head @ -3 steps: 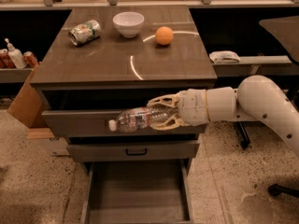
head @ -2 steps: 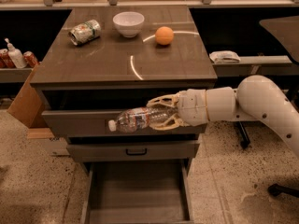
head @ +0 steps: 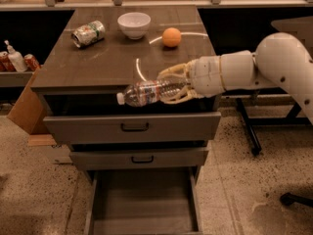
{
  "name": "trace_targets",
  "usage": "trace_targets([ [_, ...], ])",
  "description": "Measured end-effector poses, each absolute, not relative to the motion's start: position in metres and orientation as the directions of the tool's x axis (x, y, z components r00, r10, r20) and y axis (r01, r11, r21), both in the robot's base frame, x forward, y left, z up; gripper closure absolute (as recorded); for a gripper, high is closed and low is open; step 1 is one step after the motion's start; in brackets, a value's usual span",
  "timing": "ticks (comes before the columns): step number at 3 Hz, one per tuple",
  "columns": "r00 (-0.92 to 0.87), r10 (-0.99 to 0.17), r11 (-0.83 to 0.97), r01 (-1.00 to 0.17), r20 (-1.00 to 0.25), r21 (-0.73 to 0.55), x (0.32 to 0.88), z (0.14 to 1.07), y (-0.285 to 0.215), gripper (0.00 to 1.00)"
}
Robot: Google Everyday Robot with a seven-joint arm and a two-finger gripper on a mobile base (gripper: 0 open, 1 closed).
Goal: Pick water bottle from bottom drawer and place on counter
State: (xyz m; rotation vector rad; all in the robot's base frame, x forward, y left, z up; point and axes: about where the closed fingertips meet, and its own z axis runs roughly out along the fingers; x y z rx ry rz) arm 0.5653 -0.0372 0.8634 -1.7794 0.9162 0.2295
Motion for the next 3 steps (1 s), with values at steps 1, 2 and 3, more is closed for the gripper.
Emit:
trace_targets([
  [1,0.65,-0.532,-0.097,-0.684,-0.543,-0.723,0.607,0.892,-0.044,1.0],
  [2,0.62,-0.552,-0.056,-0.695,-0.558,-0.717,0.638,0.897,-0.046,1.0],
  [3,0.589,-0.553,-0.024,-0.719,-0.589,-0.695,0.669,0.894,-0.044,1.0],
])
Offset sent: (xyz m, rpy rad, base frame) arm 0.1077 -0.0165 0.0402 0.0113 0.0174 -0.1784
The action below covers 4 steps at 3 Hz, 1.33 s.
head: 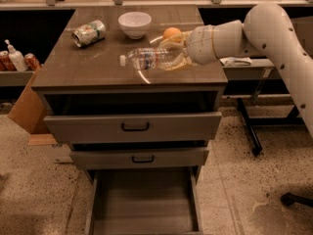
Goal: Pick water bottle from bottom drawer and place on counter
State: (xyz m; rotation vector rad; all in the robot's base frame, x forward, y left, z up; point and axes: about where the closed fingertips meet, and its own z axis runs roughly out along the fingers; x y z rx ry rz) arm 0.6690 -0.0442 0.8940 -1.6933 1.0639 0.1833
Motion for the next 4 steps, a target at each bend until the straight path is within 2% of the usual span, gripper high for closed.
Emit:
trace_targets([
  [1,0.564,-0.548,-0.016,-0.745,-0.617,-0.667,0.698,0.891,-0.038,1.0],
  [2,0.537,-0.546,-0.025,-0.778,-0.643,-0.628,0.728,0.889,-0.028,0.74],
  [4,0.509,-0.539,-0.038,-0.81,-0.671,-0.585,0.755,0.884,-0.016,0.28],
])
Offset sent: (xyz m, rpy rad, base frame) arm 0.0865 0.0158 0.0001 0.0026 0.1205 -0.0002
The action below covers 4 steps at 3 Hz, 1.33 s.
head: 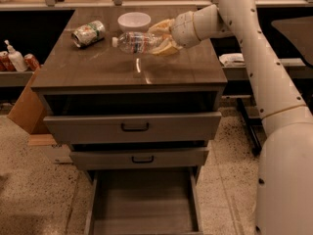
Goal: Pick water bottle from bottom drawer and place on counter
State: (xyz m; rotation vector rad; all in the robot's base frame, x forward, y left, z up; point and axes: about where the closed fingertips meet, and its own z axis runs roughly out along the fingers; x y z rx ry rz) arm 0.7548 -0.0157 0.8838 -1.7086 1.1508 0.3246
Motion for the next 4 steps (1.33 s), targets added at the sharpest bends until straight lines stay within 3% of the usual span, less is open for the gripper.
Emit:
trace_targets([
  [1,0.505,-0.535,-0.046,-0.818,-0.677,-0.573,0.761,0.882,-0.011,0.0],
  [3,0.504,-0.534,-0.049,-0.82,-0.679,-0.57,0.764,0.883,-0.01,0.0],
  [4,0.515,-0.566,-0.002,-0.782,-0.644,-0.624,0.752,0.913,-0.038,0.0],
])
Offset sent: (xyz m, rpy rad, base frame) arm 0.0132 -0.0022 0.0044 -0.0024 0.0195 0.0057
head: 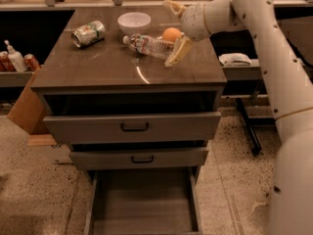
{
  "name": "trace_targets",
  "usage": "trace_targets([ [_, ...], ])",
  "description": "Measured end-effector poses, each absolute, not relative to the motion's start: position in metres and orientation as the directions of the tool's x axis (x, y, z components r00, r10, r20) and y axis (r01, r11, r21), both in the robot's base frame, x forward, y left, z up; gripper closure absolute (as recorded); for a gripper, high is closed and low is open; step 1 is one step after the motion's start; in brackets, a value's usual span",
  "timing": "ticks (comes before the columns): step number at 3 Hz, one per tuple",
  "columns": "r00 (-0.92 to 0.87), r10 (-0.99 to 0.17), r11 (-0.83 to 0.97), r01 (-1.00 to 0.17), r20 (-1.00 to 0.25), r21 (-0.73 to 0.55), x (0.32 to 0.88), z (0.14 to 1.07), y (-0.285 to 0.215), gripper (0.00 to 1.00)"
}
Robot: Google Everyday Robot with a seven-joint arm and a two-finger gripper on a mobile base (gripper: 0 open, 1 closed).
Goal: Pick water bottle from bottom drawer and place on counter
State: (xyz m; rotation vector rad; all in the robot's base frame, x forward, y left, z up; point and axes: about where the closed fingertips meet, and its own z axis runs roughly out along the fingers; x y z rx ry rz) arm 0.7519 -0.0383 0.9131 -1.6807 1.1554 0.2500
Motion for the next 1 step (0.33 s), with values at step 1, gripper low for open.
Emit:
trace_targets([
  [1,0.509,-0.618,0.079,-0.718,-0.599,-0.692,0.7218,0.95,-0.0851,0.0],
])
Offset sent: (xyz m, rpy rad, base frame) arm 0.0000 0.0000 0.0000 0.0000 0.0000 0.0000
